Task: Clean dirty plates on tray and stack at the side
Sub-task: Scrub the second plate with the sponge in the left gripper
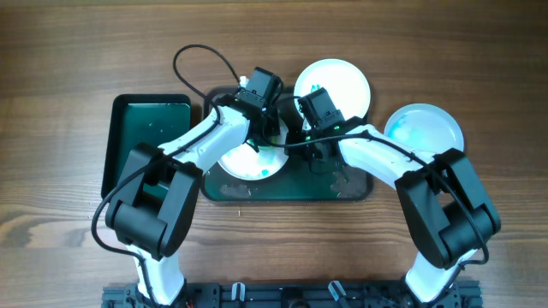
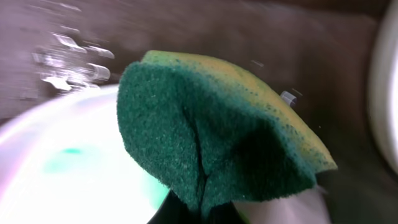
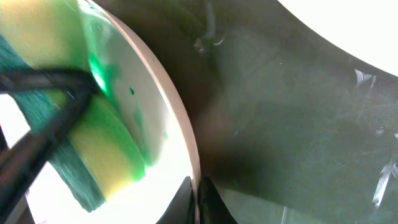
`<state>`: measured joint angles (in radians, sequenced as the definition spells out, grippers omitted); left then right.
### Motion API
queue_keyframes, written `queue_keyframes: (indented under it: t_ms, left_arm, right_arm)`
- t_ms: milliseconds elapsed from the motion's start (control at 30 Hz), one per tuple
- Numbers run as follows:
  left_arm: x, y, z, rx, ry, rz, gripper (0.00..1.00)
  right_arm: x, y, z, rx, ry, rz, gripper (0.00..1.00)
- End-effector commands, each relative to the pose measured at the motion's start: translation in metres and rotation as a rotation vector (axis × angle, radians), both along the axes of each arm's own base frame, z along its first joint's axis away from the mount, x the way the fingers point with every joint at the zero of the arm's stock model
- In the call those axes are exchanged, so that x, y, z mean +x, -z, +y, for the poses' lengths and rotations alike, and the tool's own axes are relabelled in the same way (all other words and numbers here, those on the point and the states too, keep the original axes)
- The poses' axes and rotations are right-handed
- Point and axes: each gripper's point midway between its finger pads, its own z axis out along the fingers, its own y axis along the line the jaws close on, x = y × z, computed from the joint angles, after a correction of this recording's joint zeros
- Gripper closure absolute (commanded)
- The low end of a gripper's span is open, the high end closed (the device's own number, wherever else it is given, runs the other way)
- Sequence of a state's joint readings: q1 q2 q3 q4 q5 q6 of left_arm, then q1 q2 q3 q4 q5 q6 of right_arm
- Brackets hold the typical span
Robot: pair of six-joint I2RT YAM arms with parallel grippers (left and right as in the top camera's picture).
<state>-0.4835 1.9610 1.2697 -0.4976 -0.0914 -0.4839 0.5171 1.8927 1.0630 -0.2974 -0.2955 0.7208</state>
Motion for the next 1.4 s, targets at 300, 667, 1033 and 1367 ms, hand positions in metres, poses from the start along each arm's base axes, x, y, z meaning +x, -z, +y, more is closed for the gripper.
queue_keyframes:
  t_ms: [300,667,1033,1367]
  left_arm:
    - [-0.102,0.02,0.029,0.058,-0.077,0.465,0.96]
    - [-0.049,0.012,-0.019,-0.117,0.176,0.234,0.96]
    - [-0.051,0.0,0.117,0.332,-0.381,0.242,0.96]
    - [-0.01,-0.123,0.087,-0.003,-0.205,0.151,0.96]
  right_arm:
    - [-0.003,0.005,0.006,0.01,-0.029,0.009,0.96]
    - [-0.004,0.005,0.006,0.008,-0.03,0.012,0.96]
    - [-0.001,0.007,0.001,-0.02,-0.016,0.002,0.96]
    - [0.005,-0.036,-0.033,-0.212,-0.069,-0.176,0.96]
